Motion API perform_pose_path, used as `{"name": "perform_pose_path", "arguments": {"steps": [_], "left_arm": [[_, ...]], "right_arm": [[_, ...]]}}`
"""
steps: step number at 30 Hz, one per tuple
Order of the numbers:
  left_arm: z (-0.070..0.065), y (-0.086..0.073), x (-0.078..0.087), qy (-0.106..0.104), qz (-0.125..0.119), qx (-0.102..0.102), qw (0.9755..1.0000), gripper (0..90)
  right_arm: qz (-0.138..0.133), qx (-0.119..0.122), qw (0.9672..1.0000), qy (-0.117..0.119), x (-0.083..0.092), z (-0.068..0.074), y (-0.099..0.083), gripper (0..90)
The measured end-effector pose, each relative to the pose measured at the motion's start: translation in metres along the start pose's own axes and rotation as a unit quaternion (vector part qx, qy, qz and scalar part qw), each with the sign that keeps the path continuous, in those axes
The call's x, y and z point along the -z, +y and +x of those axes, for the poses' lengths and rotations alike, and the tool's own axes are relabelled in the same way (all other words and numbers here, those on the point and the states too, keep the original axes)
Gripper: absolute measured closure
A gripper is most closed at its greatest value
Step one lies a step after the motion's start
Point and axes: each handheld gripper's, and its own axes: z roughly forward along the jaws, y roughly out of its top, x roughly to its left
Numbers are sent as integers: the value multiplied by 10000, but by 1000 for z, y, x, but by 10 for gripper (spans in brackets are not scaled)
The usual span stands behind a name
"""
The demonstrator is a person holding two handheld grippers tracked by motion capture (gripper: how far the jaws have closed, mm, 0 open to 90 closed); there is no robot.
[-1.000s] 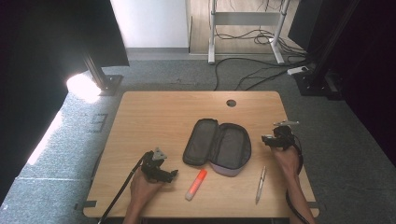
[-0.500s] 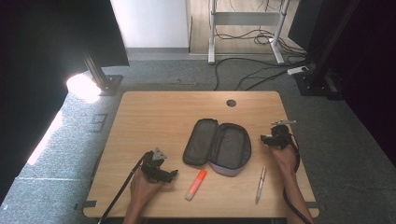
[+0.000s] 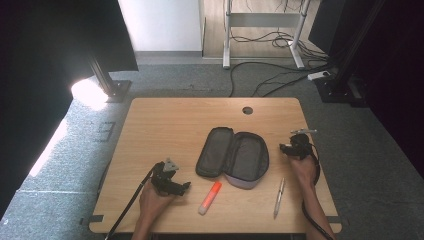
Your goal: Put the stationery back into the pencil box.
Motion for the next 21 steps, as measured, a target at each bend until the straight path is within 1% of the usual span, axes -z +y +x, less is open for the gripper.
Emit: {"name": "perform_pose_path", "arguments": {"steps": [12, 21], "left_arm": [[0, 0, 0, 0, 0, -1, 10000, 0], [0, 0, 0, 4, 0, -1, 10000, 0]], "right_arm": [[-124, 25, 9998, 161, 19, -1, 1, 456], [-217, 134, 9993, 273, 33, 5, 6, 456]]}}
